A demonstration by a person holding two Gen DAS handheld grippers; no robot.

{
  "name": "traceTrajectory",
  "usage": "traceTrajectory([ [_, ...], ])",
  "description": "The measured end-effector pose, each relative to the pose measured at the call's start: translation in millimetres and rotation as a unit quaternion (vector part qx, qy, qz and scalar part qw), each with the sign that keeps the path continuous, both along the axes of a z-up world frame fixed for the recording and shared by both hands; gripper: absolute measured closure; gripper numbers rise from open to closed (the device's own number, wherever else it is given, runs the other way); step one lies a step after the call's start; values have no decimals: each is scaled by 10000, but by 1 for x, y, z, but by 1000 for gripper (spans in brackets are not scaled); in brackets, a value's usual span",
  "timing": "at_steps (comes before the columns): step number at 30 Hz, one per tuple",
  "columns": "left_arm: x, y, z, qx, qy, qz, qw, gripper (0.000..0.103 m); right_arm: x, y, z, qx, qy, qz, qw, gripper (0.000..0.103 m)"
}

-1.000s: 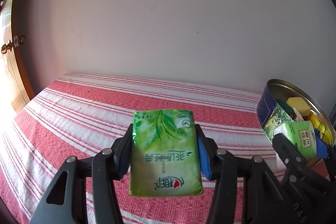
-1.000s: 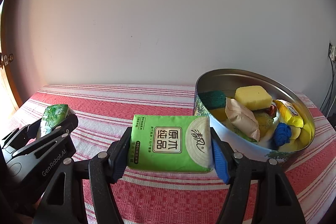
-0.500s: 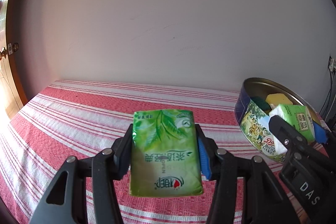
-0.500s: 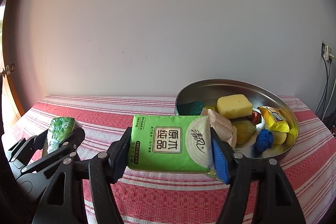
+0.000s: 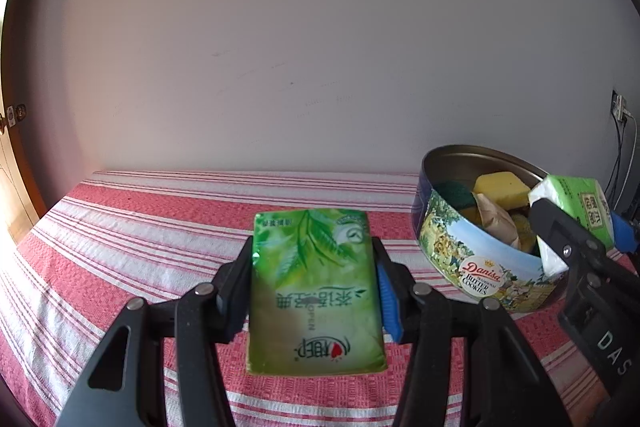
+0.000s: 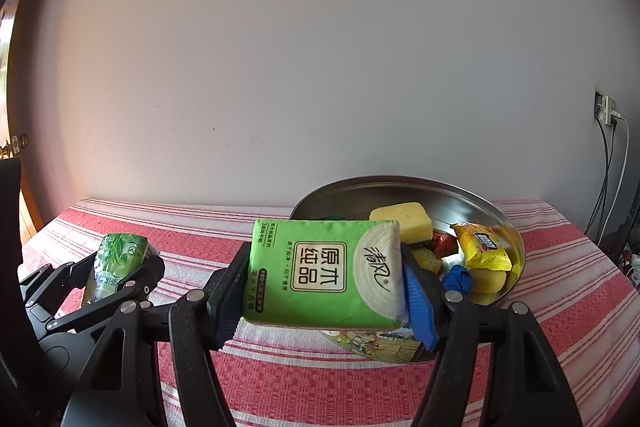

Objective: Organize objects
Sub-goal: 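Lift both green tissue packs and carry them over the tin with both tools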

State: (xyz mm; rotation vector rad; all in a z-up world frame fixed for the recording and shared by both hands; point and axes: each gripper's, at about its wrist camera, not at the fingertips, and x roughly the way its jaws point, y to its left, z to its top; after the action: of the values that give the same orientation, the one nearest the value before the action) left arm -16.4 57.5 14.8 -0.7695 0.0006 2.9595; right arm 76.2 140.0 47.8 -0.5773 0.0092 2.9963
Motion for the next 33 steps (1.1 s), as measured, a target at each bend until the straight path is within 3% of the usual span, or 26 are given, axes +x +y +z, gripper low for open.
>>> traceTrajectory([
  [33,-13,90,11,129,155,-617,9979,51,11,59,15,59,310,-542,9980,33],
])
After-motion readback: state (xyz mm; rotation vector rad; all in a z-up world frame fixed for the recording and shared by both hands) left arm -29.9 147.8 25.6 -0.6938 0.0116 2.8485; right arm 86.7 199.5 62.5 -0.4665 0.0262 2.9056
